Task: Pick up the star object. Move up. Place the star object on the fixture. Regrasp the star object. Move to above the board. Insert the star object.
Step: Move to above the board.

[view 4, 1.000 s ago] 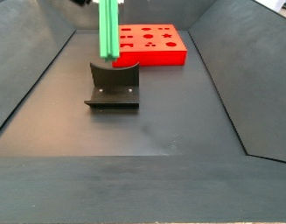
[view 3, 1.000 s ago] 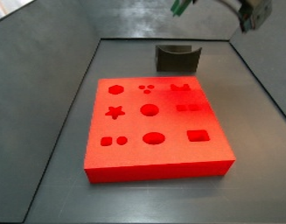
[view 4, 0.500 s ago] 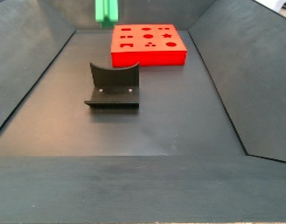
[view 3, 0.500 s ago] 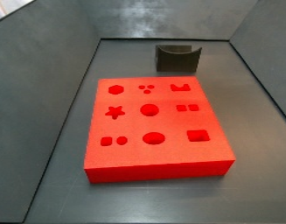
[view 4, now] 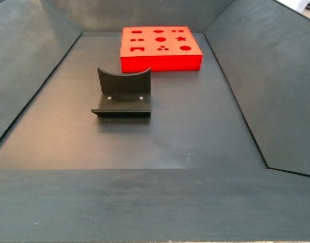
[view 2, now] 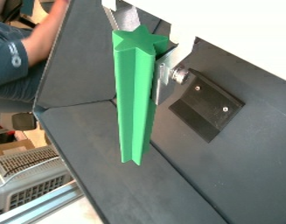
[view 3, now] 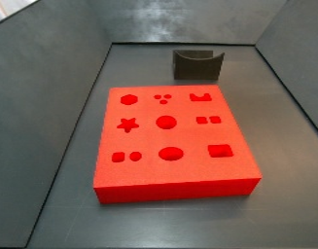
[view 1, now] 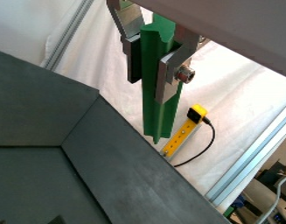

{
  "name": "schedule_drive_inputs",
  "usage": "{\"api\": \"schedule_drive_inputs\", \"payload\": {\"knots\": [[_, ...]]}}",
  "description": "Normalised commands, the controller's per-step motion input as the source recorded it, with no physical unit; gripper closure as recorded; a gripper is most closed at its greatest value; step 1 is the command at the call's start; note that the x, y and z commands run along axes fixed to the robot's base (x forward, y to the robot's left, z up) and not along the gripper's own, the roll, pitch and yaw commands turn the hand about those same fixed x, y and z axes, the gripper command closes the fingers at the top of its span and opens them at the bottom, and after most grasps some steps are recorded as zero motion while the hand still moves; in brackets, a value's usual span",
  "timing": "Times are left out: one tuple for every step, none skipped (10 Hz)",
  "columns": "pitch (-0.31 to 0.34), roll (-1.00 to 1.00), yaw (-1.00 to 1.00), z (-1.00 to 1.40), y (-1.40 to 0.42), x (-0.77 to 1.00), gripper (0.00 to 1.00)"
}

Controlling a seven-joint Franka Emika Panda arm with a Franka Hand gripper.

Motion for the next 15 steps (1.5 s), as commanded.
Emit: {"api": "schedule_drive_inputs", "payload": {"knots": [[0.017,-1.0,-0.14,0.06,-1.0,-0.52,1.0],[0.009,-1.0,-0.14,0.06,-1.0,-0.53,1.0],[0.002,-1.0,-0.14,0.07,-1.0,-0.57,1.0],[0.0,-1.0,-0.14,0.05,-1.0,-0.58,1.0],[0.002,-1.0,-0.14,0.06,-1.0,-0.6,1.0],[0.008,-1.0,-0.14,0.06,-1.0,-0.61,1.0],[0.014,-1.0,-0.14,0.06,-0.99,-0.64,1.0],[0.016,-1.0,-0.14,0.04,-0.68,-0.48,1.0],[0.014,-1.0,-0.14,0.03,-0.48,-0.36,1.0],[0.021,-1.0,-0.12,0.01,-0.13,-0.16,1.0],[0.015,-1.0,-0.12,0.01,-0.03,-0.1,1.0],[0.006,-0.83,-0.08,-0.01,0.01,-0.06,1.0],[-0.01,-0.6,-0.06,0.01,0.0,-0.06,1.0],[-0.022,-0.35,-0.02,0.0,0.01,-0.06,1.0],[-0.03,-0.21,-0.02,0.0,0.01,-0.04,1.0]]}}
